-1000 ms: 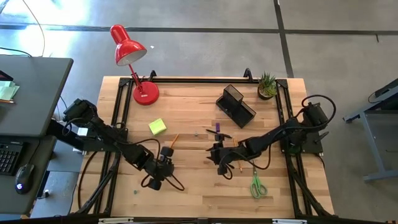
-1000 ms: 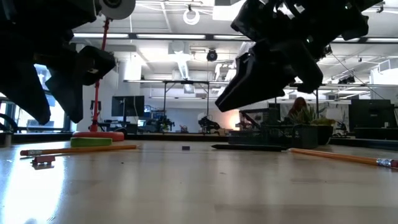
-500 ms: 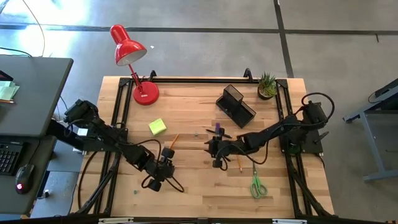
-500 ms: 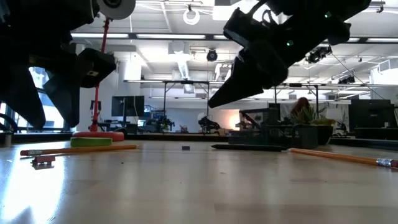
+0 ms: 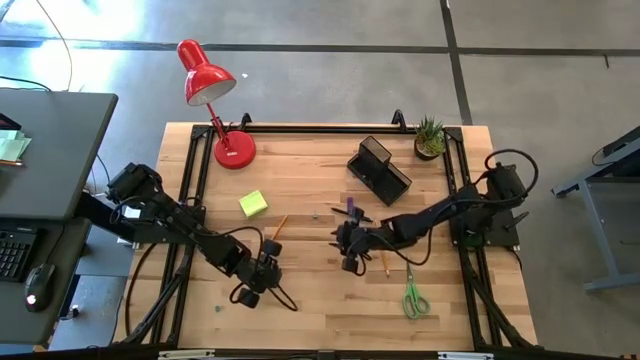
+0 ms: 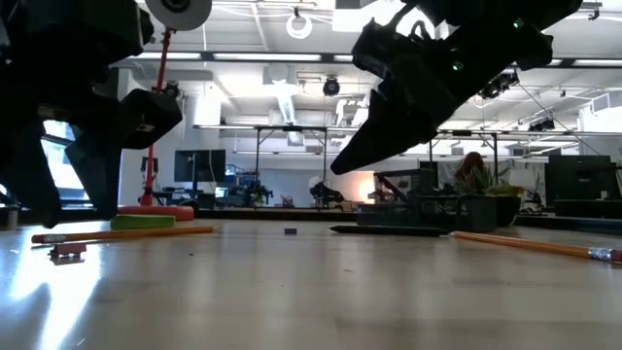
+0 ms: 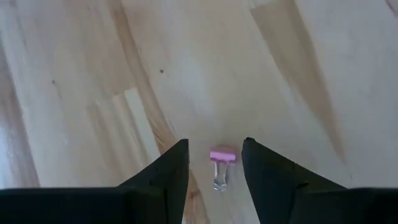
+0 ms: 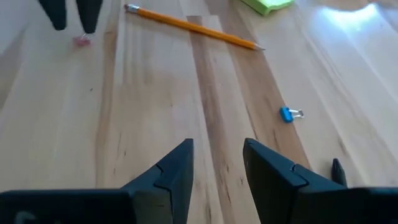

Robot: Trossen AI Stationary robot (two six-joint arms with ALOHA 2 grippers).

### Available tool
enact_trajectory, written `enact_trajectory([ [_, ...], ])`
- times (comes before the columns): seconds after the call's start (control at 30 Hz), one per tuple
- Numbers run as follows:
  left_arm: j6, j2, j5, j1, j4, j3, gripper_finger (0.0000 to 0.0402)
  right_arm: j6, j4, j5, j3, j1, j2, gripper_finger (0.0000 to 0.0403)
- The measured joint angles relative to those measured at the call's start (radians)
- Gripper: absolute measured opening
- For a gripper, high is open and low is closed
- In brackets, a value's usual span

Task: Pick and place office supplies into organizer
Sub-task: Put the pink binder clip into the black desk organizer

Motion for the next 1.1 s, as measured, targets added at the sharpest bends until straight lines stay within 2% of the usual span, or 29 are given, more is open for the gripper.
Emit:
enact_trajectory([
  [0.27,0.097,0.0,0.032,0.0,-0.004,0.0,0.0133,-0.104,-0.008,0.022,0.0,0.015,0.0,0.0133],
  [0.43,0.117,0.011,0.023,0.006,0.001,0.0,0.0133,-0.184,0.021,0.078,0.0,-0.014,0.0,0.0133],
  [0.7,0.107,0.065,0.037,0.042,0.023,0.0,0.0133,-0.178,0.022,0.052,0.0,-0.052,0.0,0.0133],
  [1.1,0.107,0.073,0.026,0.039,0.037,0.0,0.0133,-0.134,0.015,0.051,0.0,-0.051,0.0,0.0133],
])
